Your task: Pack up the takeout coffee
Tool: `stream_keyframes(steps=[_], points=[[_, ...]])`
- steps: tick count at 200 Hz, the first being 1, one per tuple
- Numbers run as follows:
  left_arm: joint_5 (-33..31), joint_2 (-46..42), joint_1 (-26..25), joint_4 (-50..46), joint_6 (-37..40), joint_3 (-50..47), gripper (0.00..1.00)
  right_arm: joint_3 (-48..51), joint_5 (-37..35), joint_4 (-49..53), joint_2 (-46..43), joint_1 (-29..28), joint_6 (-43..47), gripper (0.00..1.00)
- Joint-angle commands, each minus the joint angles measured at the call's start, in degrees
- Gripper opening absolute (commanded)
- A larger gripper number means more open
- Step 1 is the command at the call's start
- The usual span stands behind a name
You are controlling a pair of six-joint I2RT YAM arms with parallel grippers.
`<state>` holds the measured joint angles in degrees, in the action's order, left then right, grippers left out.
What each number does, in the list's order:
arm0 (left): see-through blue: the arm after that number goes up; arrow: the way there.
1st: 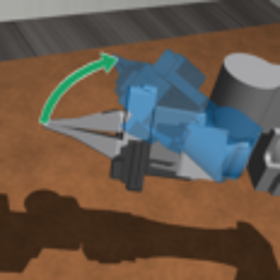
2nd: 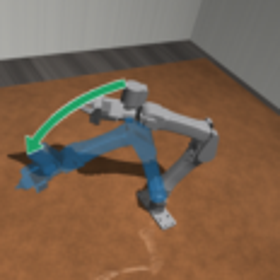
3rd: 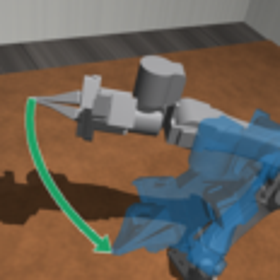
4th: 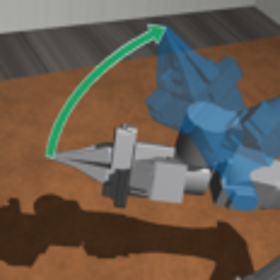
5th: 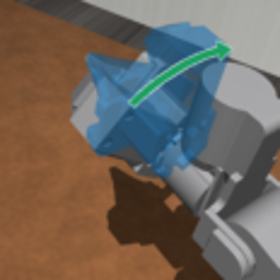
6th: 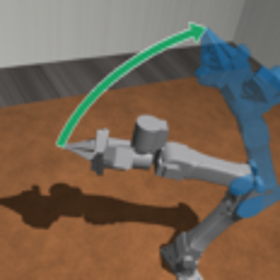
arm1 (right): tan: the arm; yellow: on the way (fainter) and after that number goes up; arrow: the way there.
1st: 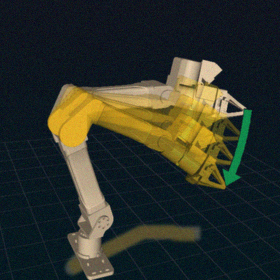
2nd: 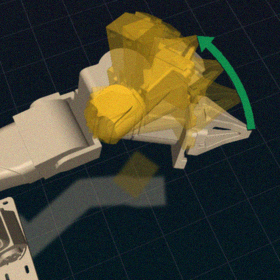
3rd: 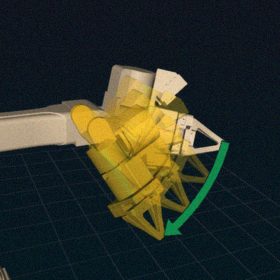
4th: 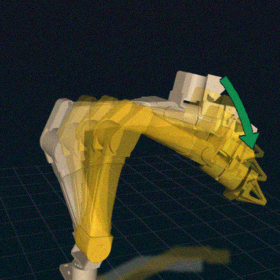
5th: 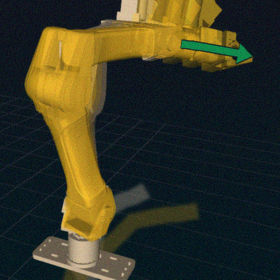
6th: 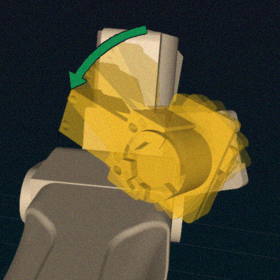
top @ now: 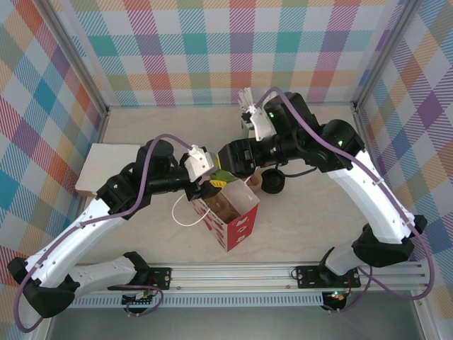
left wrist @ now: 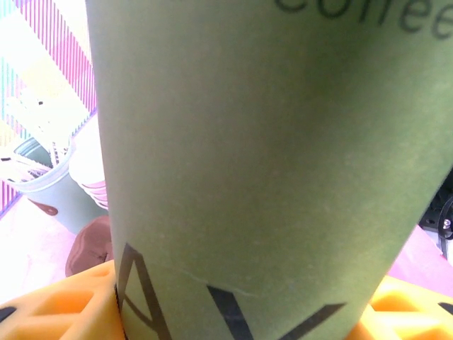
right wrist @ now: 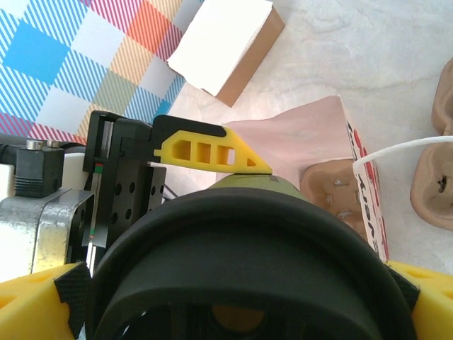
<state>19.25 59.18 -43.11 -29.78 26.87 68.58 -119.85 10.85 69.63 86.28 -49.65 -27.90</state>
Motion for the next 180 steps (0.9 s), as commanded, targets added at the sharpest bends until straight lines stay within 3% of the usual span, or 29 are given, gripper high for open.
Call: stream_keyframes(steps=[1, 110, 180], points=[[-1.0, 0.0, -1.2, 0.1, 1.5, 1.6, 0.5, -2.5, 3.4, 1.5, 2.0, -0.2, -0.4, 1.0], [-3.7, -1.2, -1.2, 0.3, 2.0, 1.3, 0.52, -2.2, 5.0, 4.2, 3.2, -0.2, -1.9, 0.88], [-5.7, -6.3, -1.1, -4.6, 0.0, -0.6, 0.83, -2.2, 3.8, 4.2, 2.1, -0.2, 0.8, 0.86]])
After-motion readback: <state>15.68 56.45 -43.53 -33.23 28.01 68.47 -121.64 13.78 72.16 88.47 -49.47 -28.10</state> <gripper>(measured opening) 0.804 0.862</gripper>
